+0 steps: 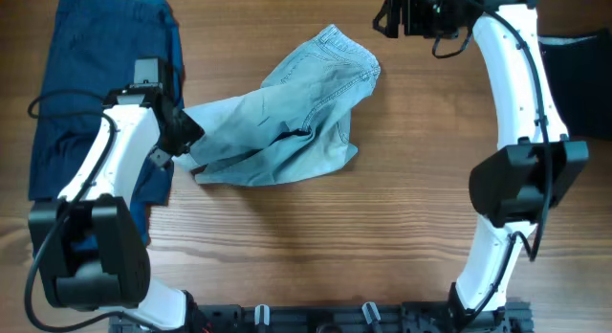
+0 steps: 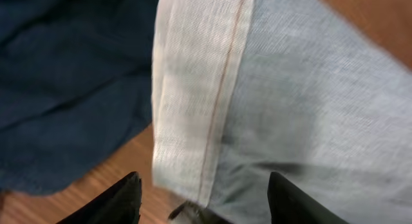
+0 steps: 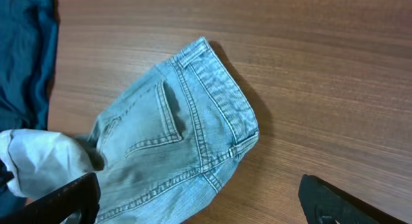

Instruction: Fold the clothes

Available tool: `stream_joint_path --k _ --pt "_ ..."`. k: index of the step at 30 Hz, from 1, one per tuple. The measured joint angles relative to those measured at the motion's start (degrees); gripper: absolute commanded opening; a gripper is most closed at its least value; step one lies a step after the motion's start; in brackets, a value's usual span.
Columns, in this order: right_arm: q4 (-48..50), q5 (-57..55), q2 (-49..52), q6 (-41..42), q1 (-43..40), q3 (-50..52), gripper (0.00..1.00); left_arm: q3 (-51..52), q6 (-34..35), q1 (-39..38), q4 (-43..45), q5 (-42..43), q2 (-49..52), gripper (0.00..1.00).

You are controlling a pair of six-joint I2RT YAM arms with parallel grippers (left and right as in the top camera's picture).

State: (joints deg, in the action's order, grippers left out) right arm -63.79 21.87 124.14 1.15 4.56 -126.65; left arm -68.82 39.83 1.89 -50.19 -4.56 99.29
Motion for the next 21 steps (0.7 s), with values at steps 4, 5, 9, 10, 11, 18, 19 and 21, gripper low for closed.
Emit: stream_joint_path --k 4,5,9,10,11,18,19,21 --pt "0.0 0.0 1.6 -0.6 0.0 0.0 0.99 0.0 0.2 0.2 5.9 -1.7 1.3 0.62" --pt "0.0 0.0 1.9 -0.9 0.0 0.0 0.99 0.0 0.2 0.3 7.1 -2.0 1.7 0.63" --pt "0.0 0.0 2.2 -1.3 0.0 0.0 1.00 0.1 -0.2 1.4 14.5 -3.0 3.2 0.66" --pt "0.0 0.0 2.2 -1.3 0.0 0.0 1.00 0.1 -1.7 1.6 17.6 -2.9 3.8 0.66" --pt "0.0 0.0 2.2 -1.3 0.0 0.0 0.99 0.1 -2.5 1.6 18.5 -3.0 4.2 0.66" --pt "2.1 0.3 2.2 -1.5 0.0 0.5 0.99 0.1 -9.5 1.1 23.6 -2.5 10.4 0.04" --pt "3.4 0.7 2.2 -1.5 0.0 1.1 0.99 0.1 -10.0 1.0 23.7 -2.2 11.3 0.04" --pt "6.3 1.3 2.3 -1.2 0.0 3.2 1.00 0.1 -10.2 0.5 23.9 -1.8 12.3 0.04"
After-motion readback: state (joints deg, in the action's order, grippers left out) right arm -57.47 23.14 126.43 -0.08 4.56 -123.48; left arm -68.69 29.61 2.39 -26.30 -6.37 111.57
